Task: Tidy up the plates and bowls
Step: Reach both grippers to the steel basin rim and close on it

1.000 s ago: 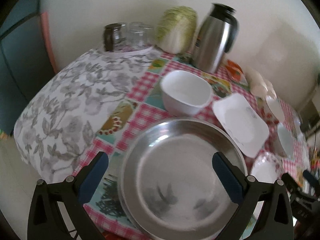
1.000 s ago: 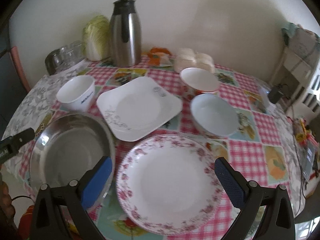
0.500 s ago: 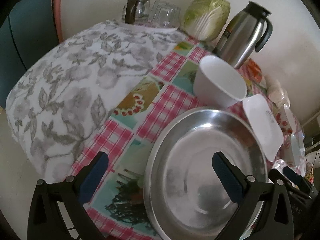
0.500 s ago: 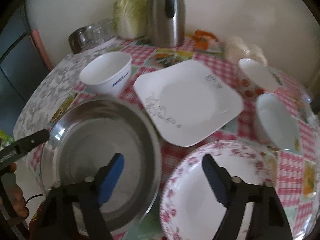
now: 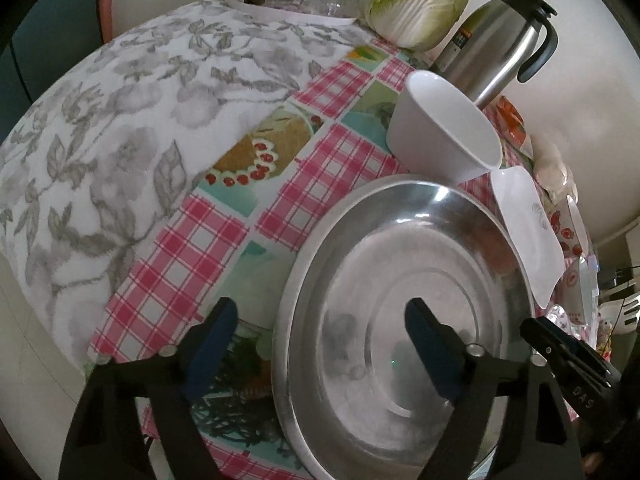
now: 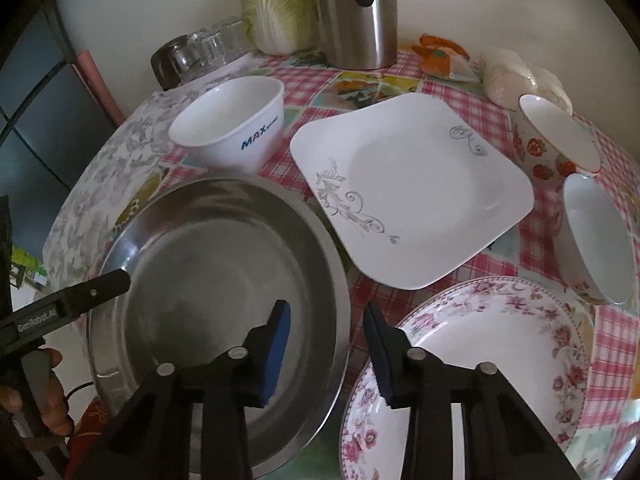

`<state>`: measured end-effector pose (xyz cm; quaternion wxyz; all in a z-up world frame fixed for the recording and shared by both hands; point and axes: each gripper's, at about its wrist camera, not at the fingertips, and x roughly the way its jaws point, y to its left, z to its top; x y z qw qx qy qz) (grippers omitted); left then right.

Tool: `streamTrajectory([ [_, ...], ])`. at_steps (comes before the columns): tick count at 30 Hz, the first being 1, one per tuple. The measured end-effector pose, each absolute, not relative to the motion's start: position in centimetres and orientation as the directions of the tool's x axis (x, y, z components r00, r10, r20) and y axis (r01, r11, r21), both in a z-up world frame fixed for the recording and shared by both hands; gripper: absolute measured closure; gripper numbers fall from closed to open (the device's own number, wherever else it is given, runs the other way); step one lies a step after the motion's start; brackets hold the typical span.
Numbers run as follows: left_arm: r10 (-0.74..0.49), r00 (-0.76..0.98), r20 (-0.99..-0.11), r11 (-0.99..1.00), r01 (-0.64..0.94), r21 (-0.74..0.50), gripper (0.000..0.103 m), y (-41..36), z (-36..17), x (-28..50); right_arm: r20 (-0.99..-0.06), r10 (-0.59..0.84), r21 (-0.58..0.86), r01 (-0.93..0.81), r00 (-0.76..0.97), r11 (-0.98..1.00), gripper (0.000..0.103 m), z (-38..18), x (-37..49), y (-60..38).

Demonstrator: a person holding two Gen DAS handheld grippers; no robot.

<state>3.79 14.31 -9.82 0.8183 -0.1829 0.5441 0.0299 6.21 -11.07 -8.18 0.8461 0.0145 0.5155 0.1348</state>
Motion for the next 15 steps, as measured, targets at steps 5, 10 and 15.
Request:
streamTrajectory([
  [5, -0.156, 0.380, -0.912, 0.932, -0.249, -0.263, 0.030, 14.3, -10.3, 3.7, -0.876, 0.249, 0.170, -0.220, 0.412, 0.961, 0.071, -8.8, 6.3, -10.8],
  [10, -0.153, 0.373, -0.915, 0.933, -0.252, -0.258, 0.032, 14.3, -10.3, 3.6, -0.878, 0.256, 0.182, -0.213, 0.404, 0.960, 0.082, -9.3, 6.5, -11.2],
  [15, -0.129, 0.366, -0.922, 0.934, -0.268, -0.237, 0.043, 14.3, -10.4, 3.9, -0.871, 0.277, 0.208, -0.205, 0.407, 0.956, 0.088, -9.7, 6.8, -11.7],
])
